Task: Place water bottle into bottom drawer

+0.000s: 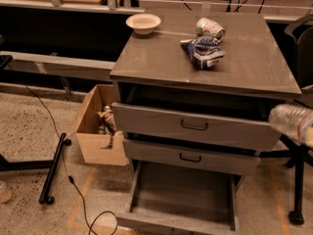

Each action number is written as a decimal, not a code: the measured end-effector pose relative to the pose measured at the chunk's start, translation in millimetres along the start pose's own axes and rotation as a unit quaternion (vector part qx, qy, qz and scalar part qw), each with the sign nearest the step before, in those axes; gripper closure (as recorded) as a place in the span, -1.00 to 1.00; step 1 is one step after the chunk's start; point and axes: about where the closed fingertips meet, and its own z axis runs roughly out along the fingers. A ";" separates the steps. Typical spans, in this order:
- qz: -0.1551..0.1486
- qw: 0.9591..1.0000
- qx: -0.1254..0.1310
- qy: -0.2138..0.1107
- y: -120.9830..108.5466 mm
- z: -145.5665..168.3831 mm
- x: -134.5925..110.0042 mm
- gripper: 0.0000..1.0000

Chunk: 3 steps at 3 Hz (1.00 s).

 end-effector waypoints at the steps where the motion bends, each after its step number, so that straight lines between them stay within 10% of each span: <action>1: -0.022 0.997 -0.046 0.065 19.5 19.2 61.7 1.00; 3: -0.037 0.995 -0.051 0.072 18.9 25.2 68.4 1.00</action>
Offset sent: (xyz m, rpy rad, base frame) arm -0.0256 0.0236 -0.0374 0.0356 0.0851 0.0823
